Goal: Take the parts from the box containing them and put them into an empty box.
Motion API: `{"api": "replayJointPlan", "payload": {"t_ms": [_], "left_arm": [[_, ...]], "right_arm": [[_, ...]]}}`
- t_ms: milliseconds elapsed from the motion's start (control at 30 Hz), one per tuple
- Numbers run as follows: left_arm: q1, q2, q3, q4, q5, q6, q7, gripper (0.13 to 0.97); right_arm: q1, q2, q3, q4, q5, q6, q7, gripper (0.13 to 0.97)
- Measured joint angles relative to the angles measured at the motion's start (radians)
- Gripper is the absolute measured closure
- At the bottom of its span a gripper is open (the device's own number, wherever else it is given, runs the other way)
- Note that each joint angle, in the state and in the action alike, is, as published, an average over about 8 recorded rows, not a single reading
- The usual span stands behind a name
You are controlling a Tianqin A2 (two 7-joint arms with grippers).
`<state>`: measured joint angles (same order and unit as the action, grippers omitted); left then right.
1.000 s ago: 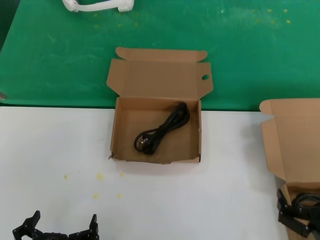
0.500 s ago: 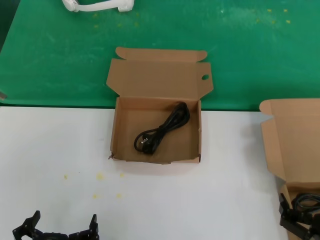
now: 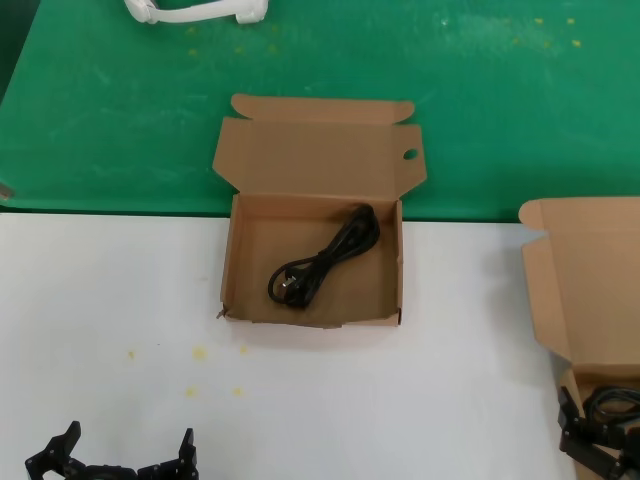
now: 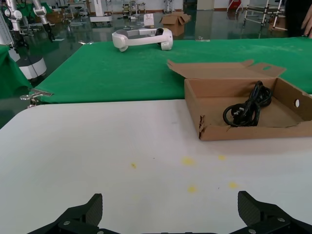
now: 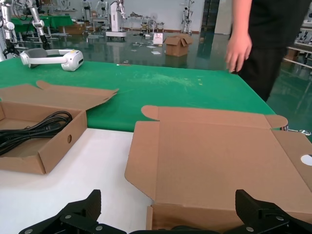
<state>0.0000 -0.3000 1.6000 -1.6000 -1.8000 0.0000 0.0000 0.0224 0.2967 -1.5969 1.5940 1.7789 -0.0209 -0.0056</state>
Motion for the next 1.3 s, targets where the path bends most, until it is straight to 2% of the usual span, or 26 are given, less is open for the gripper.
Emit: {"api": "replayJointPlan", "payload": {"t_ms": [1300], "left_arm": [[0.000,0.000,0.000,0.000,0.000,0.000,0.000,0.132]], "right_arm": [[0.000,0.000,0.000,0.000,0.000,0.000,0.000,0.129]]}}
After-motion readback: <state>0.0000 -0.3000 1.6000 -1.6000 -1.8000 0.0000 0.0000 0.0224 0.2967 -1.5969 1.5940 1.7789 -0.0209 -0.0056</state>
